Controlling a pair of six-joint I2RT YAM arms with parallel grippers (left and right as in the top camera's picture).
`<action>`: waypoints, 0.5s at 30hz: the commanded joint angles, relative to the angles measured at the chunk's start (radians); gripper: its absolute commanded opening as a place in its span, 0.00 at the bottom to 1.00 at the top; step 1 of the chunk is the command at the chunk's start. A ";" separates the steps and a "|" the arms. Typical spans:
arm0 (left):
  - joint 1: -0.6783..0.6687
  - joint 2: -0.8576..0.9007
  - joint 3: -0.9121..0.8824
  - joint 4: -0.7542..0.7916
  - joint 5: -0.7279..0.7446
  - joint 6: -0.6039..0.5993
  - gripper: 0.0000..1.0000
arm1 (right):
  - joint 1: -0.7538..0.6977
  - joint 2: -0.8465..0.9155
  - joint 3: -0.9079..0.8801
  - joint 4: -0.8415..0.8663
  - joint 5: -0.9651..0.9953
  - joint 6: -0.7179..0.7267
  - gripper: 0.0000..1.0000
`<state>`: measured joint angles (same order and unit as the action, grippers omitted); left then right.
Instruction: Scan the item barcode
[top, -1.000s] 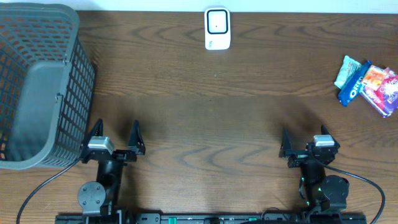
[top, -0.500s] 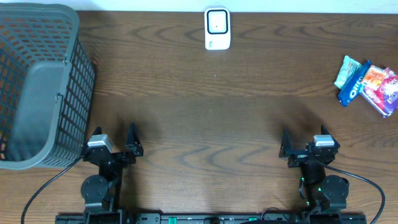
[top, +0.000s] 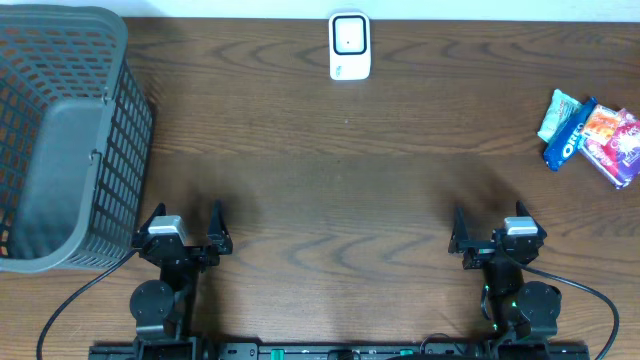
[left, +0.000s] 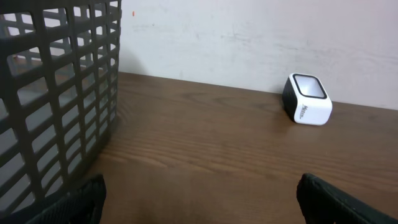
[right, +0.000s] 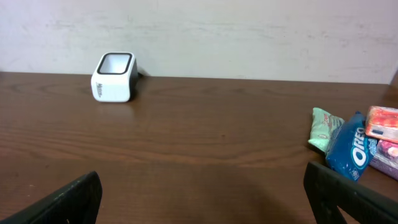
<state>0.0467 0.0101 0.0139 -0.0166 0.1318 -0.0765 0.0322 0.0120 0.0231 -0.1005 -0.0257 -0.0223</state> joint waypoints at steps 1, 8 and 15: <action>-0.002 -0.009 -0.010 -0.047 0.027 0.013 0.98 | -0.006 -0.005 -0.005 0.000 0.009 0.006 0.99; -0.002 -0.009 -0.010 -0.046 0.021 0.080 0.98 | -0.006 -0.005 -0.005 0.000 0.009 0.006 0.99; -0.002 -0.004 -0.010 -0.043 0.021 0.080 0.98 | -0.006 -0.005 -0.005 0.000 0.009 0.006 0.99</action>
<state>0.0467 0.0101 0.0139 -0.0158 0.1284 -0.0181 0.0322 0.0120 0.0231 -0.1005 -0.0257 -0.0223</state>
